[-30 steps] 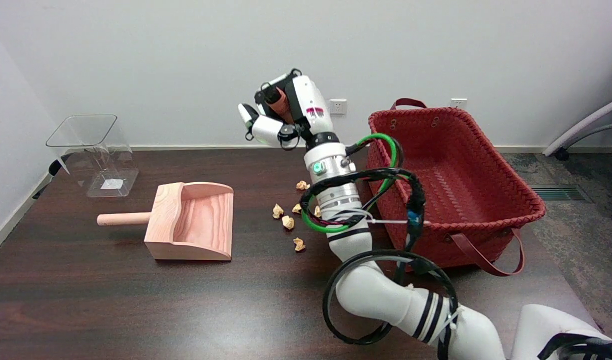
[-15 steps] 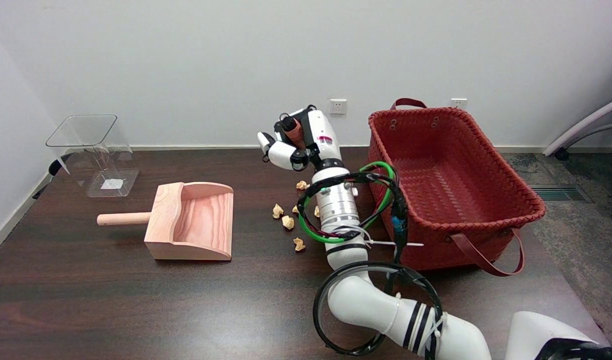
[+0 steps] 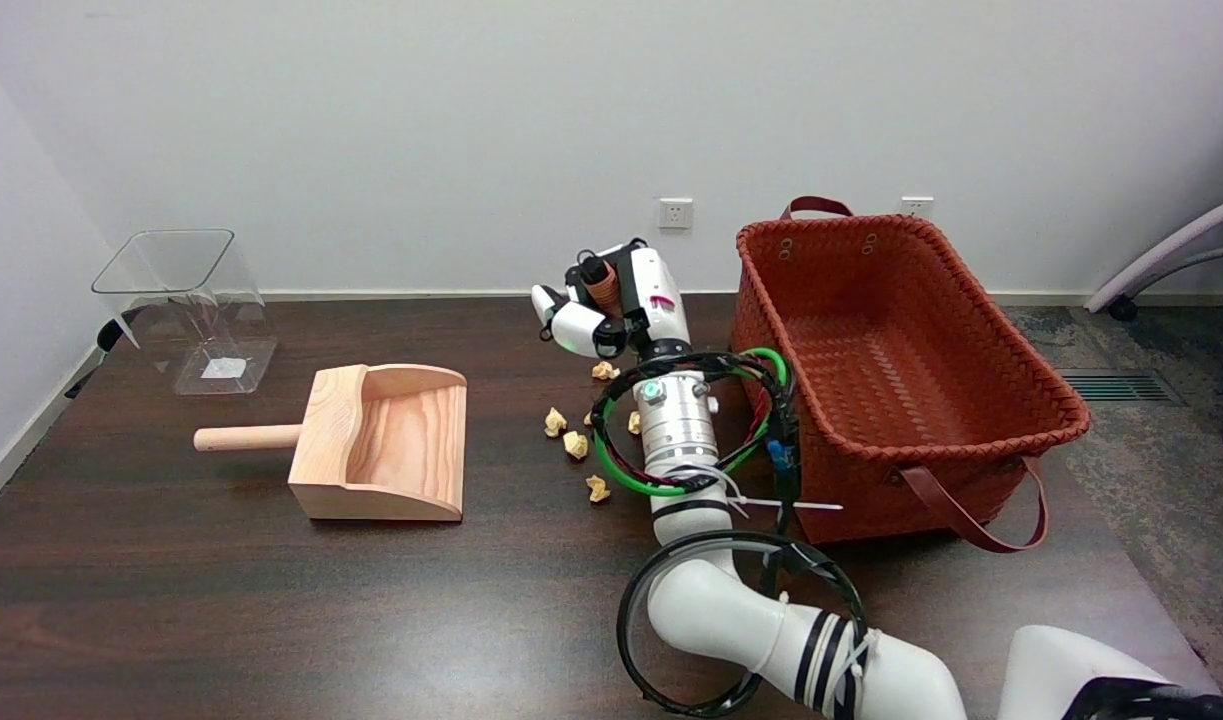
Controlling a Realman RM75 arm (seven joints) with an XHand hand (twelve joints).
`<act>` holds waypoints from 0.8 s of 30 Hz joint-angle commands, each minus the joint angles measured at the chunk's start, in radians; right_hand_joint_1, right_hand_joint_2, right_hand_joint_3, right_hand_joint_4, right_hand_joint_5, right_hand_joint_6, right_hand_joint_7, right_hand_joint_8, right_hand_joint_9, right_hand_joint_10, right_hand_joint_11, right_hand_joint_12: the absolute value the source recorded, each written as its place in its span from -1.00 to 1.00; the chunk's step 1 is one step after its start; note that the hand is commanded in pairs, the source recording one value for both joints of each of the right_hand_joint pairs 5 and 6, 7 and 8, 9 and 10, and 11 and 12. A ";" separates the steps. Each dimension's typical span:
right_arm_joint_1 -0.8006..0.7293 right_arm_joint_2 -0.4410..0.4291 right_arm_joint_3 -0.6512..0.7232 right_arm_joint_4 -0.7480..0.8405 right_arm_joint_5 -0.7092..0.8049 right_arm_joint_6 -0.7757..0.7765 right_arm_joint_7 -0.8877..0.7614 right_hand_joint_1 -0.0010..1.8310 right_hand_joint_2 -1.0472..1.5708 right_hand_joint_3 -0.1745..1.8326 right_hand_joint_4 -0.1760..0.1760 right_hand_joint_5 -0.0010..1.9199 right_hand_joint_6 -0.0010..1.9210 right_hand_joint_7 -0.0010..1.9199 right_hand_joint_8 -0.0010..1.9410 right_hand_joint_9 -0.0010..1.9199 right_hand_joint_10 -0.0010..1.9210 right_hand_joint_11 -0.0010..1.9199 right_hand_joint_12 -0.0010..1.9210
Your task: Sweep the yellow paper ball into the dustpan.
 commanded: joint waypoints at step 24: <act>0.122 -0.259 0.002 0.219 0.109 -0.068 0.229 0.40 0.77 -0.33 0.00 1.00 1.00 1.00 0.98 1.00 1.00 1.00 1.00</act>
